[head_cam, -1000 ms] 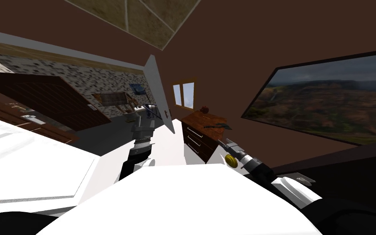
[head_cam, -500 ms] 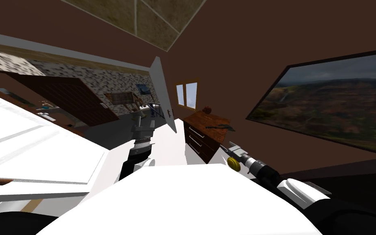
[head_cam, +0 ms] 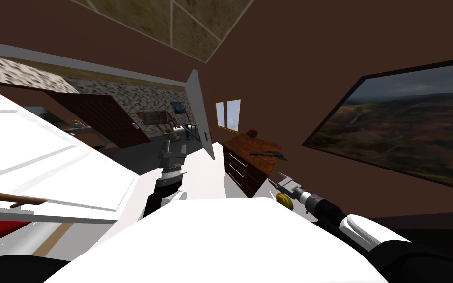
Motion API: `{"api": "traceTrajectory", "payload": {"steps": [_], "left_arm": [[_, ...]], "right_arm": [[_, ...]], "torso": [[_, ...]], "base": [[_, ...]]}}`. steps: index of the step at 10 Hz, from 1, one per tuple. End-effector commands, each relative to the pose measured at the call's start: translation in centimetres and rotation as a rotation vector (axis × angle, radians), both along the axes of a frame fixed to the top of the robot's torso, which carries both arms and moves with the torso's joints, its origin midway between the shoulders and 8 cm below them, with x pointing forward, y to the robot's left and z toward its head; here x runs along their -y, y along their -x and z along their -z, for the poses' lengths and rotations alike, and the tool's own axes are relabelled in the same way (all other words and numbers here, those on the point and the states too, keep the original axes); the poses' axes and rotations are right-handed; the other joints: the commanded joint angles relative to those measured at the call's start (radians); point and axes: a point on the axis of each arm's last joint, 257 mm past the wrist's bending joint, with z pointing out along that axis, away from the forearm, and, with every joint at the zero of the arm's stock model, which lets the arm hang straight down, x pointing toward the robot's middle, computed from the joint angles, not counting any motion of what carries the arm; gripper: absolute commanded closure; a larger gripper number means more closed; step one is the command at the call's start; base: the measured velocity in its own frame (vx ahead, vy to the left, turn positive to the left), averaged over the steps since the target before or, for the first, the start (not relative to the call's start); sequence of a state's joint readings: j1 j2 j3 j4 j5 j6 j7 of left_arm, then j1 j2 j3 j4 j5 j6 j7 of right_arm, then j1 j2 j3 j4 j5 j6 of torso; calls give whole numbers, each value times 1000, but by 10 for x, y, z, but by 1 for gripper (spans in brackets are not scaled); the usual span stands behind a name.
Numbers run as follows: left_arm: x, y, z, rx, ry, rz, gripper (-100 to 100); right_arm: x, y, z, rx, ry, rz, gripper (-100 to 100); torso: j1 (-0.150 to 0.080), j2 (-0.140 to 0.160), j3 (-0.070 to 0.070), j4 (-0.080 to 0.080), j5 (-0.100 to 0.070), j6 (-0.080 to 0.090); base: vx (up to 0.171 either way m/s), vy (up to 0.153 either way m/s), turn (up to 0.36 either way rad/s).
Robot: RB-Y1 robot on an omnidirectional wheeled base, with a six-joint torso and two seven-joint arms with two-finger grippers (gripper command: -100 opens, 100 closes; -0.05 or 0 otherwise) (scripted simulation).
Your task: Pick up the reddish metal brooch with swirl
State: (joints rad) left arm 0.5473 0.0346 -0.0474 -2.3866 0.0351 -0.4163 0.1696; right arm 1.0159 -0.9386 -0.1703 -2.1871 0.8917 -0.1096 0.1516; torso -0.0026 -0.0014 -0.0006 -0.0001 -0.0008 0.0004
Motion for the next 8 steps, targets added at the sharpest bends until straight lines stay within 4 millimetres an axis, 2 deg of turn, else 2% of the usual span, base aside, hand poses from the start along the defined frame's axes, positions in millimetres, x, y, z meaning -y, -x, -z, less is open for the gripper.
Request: {"api": "traceTrajectory", "payload": {"steps": [1, 2, 3, 4, 5, 6, 7, 8], "left_arm": [[0, 0, 0, 0, 0, 0, 0], [0, 0, 0, 0, 0, 0, 0], [0, 0, 0, 0, 0, 0, 0], [0, 0, 0, 0, 0, 0, 0], [0, 0, 0, 0, 0, 0, 0], [0, 0, 0, 0, 0, 0, 0], [0, 0, 0, 0, 0, 0, 0], [0, 0, 0, 0, 0, 0, 0]], "right_arm": [[14, 7, 10, -35, 98, -26, -100], [14, 7, 11, -34, 122, -42, -100], [27, 13, 19, -64, 196, -66, -100], [27, 13, 19, -62, 217, -77, -100], [39, 18, 27, -90, 289, -102, -100], [39, 18, 27, -88, 310, -115, -100], [52, 23, 33, -114, 381, -144, -100], [52, 23, 33, -111, 399, -155, -100]], "torso": [[0, 0, 0, 0, 0, 0], [0, 0, 0, 0, 0, 0], [0, 0, 0, 0, 0, 0], [0, -1, 0, 0, 0, 0], [0, -1, 0, 0, 0, 0], [-1, -1, -1, 0, 0, -1], [0, -1, 0, 0, 0, 0], [0, -1, -1, 0, 0, 0]], "base": [[6, -24, 142], [4, -25, 69], [12, -28, 126], [8, -29, 99], [10, -33, 162], [10, -31, 77], [12, -28, 129], [12, -27, 73]]}}
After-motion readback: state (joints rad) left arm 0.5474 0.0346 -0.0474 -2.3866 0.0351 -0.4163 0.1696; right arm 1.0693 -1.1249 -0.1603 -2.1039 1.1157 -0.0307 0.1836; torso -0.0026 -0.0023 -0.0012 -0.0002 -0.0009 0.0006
